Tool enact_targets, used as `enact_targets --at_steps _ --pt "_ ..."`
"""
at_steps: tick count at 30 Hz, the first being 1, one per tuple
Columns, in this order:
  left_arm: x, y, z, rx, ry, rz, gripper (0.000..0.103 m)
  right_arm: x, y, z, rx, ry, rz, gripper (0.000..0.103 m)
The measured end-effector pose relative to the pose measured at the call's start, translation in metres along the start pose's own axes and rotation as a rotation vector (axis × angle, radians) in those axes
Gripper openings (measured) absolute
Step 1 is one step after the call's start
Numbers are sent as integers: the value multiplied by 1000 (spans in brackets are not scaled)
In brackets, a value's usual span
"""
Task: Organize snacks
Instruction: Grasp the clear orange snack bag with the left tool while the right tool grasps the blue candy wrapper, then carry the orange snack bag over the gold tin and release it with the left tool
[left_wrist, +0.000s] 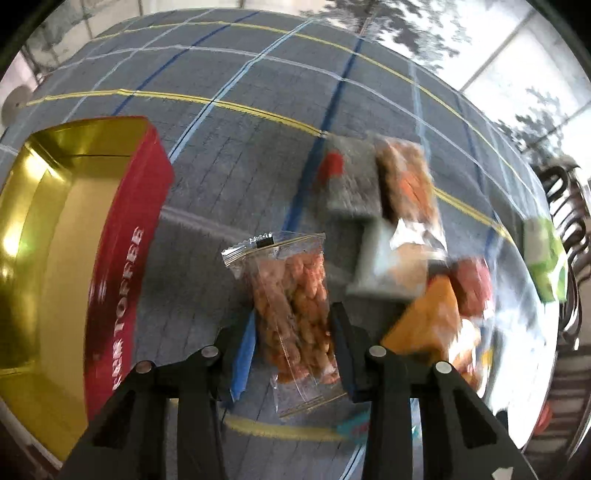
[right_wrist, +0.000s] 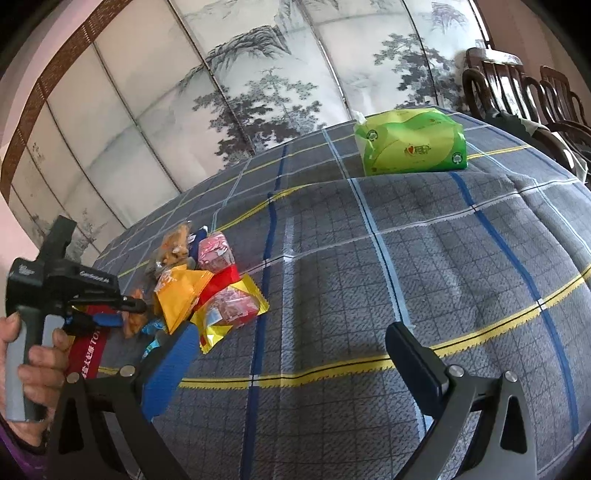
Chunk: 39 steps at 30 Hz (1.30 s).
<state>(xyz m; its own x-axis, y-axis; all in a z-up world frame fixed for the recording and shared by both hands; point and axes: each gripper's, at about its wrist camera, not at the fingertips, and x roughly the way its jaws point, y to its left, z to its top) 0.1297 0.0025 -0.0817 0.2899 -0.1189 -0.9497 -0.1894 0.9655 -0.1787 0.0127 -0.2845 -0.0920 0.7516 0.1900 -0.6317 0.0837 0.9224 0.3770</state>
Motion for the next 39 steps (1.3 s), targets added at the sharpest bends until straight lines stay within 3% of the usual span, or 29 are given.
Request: enact_targets --at_steps 4,12,17,19,23,24,28,31,33,34,39 --pt "-22 2 -18 60 -33 -21 35 -3 13 -5 -78 27 14 103" --pt "-67 8 -40 137 -116 -45 35 -8 75 -14 -197 112 191 103" --pt "-74 17 -40 144 -114 -56 35 9 103 -14 -235 154 164 103" --pt "-78 23 -41 140 -119 -55 35 19 110 -18 -250 175 115 103" --pt "-88 32 -44 146 -139 -48 35 31 111 -26 -213 209 96 101" --pt "-90 35 -45 147 -144 -51 35 32 112 -27 -206 209 86 99" --pt "-95 44 -45 146 -151 -57 35 39 119 -32 -229 215 45 68" --pt "-97 49 -44 146 -154 -59 35 42 124 -32 -234 224 25 64" --pt "-97 53 -44 141 -150 -62 35 43 127 -34 -241 225 20 38" --pt "-97 55 -43 139 -149 -62 35 42 128 -36 -248 228 19 32" --pt "-104 68 -39 137 -163 -61 35 29 130 -38 -279 189 44 29"
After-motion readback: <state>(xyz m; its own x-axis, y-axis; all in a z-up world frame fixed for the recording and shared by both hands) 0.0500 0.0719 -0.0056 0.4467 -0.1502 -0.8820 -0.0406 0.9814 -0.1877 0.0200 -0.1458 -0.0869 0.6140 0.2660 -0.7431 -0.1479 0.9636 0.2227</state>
